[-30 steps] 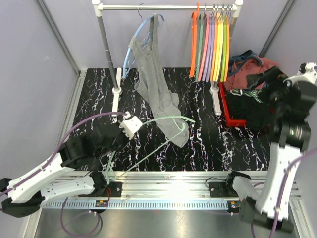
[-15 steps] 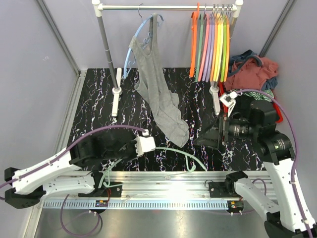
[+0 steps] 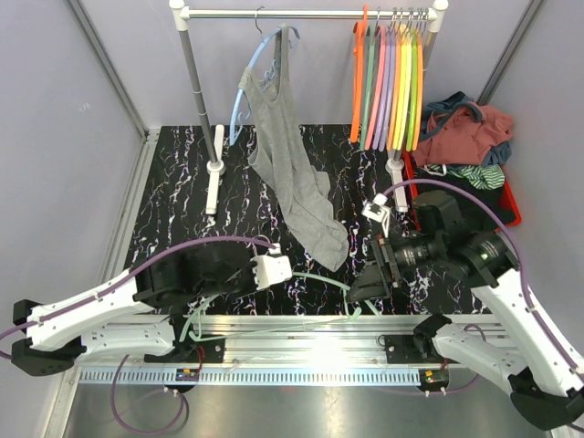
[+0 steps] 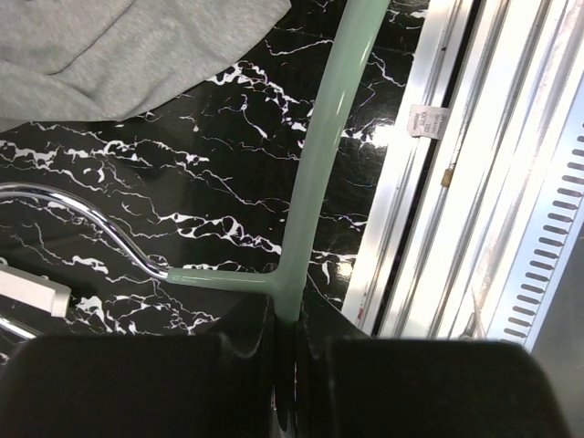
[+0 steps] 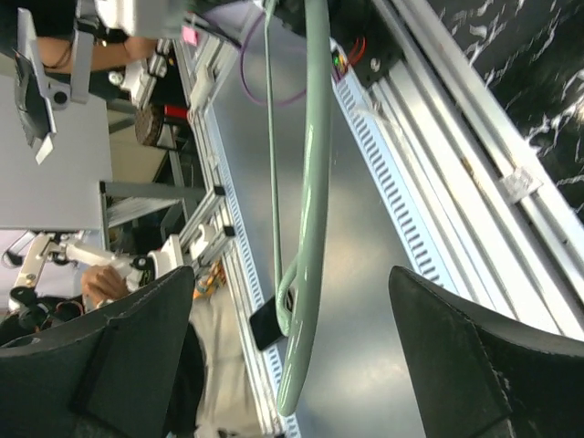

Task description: Remove the tank top from the hanger

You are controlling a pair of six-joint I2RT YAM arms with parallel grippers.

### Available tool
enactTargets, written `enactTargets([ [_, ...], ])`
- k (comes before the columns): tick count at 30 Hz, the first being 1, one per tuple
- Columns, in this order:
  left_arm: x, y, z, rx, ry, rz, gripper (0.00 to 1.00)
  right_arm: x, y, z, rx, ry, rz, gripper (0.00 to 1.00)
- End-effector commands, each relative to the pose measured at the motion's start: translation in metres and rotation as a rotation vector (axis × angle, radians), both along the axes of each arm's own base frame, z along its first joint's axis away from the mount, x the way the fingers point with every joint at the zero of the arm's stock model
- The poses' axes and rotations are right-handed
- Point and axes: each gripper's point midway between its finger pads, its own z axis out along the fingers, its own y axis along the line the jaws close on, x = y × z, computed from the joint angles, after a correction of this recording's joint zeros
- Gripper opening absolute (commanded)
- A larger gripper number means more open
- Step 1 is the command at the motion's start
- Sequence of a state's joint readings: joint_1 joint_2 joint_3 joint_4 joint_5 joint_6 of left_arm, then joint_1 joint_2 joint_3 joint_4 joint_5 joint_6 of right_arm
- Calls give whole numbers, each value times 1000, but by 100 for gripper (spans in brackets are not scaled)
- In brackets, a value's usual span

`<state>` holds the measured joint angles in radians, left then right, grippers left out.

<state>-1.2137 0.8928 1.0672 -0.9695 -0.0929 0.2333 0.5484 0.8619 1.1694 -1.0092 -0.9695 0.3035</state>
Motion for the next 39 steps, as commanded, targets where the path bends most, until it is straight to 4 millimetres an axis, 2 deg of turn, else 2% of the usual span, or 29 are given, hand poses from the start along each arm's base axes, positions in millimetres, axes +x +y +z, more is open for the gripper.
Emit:
enactTargets([
  [1, 10, -14, 28, -79, -74, 7, 0, -4, 3, -15, -72, 33, 20, 93],
  [3, 12, -15, 27, -74, -82, 6, 0, -10, 8, -18, -68, 70, 67, 90],
  [4, 13, -16, 27, -73, -86, 10, 0, -14, 10, -19, -67, 81, 96, 79],
  [6, 17, -17, 27, -68, -102, 21, 0, -18, 15, -24, -78, 123, 130, 65],
  [7, 18, -17, 28, -70, -108, 28, 0, -23, 17, -26, -86, 134, 158, 47],
  [8, 20, -17, 28, -68, -116, 35, 0, -24, 19, -30, -99, 147, 165, 39],
  [10, 24, -16, 31, -79, -138, 52, 0, -28, 20, -34, -114, 162, 185, 26],
  [11, 26, -15, 32, -82, -147, 60, 0, -29, 20, -35, -118, 160, 187, 15],
  [14, 32, -14, 40, -115, -183, 90, 0, -26, 18, -41, -155, 144, 155, 0],
  [15, 34, -13, 41, -128, -192, 106, 1, -23, 17, -42, -165, 129, 144, 0],
  [16, 39, -14, 45, -148, -211, 127, 13, -23, 15, -44, -183, 124, 132, 0],
  [17, 46, -8, 51, -164, -248, 177, 58, -18, 13, -46, -201, 95, 104, 0],
  [18, 53, -7, 58, -200, -273, 226, 80, -15, 12, -44, -208, 69, 88, 0],
  [19, 62, 3, 62, -201, -320, 293, 99, -11, 8, -48, -237, 45, 54, 0],
  [24, 88, 32, 92, -278, -458, 535, 99, -4, -6, -43, -289, -32, -21, 0],
  [25, 94, 49, 102, -299, -506, 619, 99, -3, -10, -40, -296, -55, -36, 0],
  [26, 96, 57, 111, -334, -522, 672, 99, 4, -17, -40, -325, -94, -83, 0],
  [27, 98, 64, 121, -387, -536, 724, 99, 6, -23, -31, -335, -127, -112, 0],
  [28, 97, 80, 131, -444, -551, 783, 99, 16, -34, -28, -368, -190, -190, 0],
  [29, 96, 85, 138, -500, -540, 813, 99, 22, -40, -13, -355, -238, -245, 0],
  [31, 90, 97, 152, -633, -515, 835, 99, 34, -58, 3, -358, -332, -369, 0],
  [34, 85, 105, 155, -725, -481, 853, 99, 49, -73, 35, -285, -468, -510, 0],
  [38, 84, 100, 145, -719, -440, 859, 99, 94, -95, 74, -249, -680, -759, 0],
  [39, 83, 99, 142, -704, -433, 854, 99, 106, -93, 90, -199, -729, -811, 0],
])
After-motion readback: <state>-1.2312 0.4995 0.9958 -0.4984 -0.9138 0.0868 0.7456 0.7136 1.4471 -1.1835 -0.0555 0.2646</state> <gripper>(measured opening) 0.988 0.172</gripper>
